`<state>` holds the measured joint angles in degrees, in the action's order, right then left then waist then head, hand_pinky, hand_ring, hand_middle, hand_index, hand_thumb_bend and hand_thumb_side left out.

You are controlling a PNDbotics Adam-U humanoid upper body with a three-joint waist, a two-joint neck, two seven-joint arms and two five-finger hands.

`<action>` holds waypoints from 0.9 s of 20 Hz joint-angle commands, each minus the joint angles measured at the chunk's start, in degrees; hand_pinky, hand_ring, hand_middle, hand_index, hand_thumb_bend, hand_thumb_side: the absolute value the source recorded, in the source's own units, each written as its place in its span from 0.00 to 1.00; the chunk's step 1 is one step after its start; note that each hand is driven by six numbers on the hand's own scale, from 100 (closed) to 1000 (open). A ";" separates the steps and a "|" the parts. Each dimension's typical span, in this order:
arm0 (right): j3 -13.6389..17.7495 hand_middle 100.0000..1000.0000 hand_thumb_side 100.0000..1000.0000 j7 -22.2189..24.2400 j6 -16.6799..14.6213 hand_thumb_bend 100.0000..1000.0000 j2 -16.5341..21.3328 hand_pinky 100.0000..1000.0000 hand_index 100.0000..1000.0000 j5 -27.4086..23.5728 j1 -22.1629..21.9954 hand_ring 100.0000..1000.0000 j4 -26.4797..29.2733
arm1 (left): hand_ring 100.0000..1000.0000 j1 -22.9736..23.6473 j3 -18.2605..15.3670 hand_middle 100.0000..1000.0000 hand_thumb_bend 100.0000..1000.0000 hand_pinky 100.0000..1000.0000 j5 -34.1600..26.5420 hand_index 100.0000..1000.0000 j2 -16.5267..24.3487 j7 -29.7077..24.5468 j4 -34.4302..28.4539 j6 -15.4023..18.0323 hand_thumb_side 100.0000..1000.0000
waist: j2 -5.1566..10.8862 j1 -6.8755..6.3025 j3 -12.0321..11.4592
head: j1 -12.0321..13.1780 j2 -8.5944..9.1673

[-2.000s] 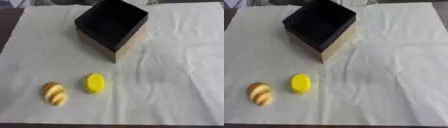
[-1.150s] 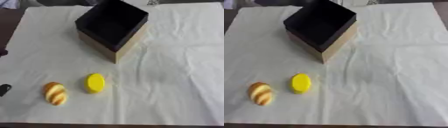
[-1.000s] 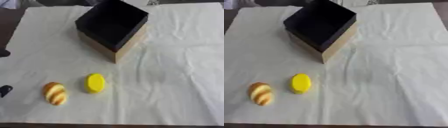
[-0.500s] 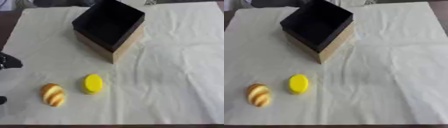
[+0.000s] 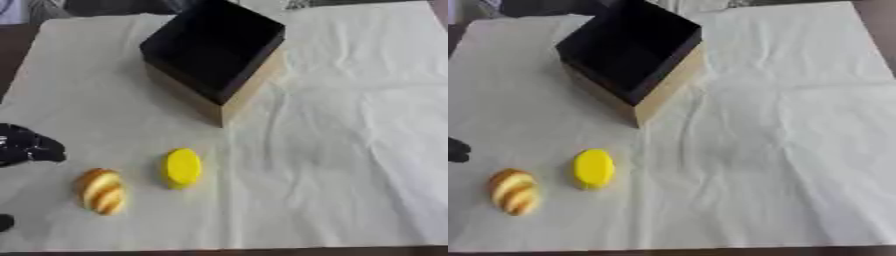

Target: Pick up objects on the table and place them in the box.

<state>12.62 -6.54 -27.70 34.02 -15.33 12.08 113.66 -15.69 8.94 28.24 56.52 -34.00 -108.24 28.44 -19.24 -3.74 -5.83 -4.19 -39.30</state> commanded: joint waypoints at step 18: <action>-0.09 0.56 0.51 1.11 0.84 0.00 0.08 0.92 0.79 -1.16 1.00 0.86 0.94 | 0.85 -8.88 7.47 0.83 0.55 0.85 6.41 0.92 -8.35 -6.83 9.82 2.58 0.00 | 0.63 -0.08 1.14 | 1.26 0.15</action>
<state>12.28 -5.66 -26.83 33.38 -16.26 12.57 113.66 -23.80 16.49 33.83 47.24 -36.60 -98.45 26.84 -19.48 -3.87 -4.66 -3.17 -39.30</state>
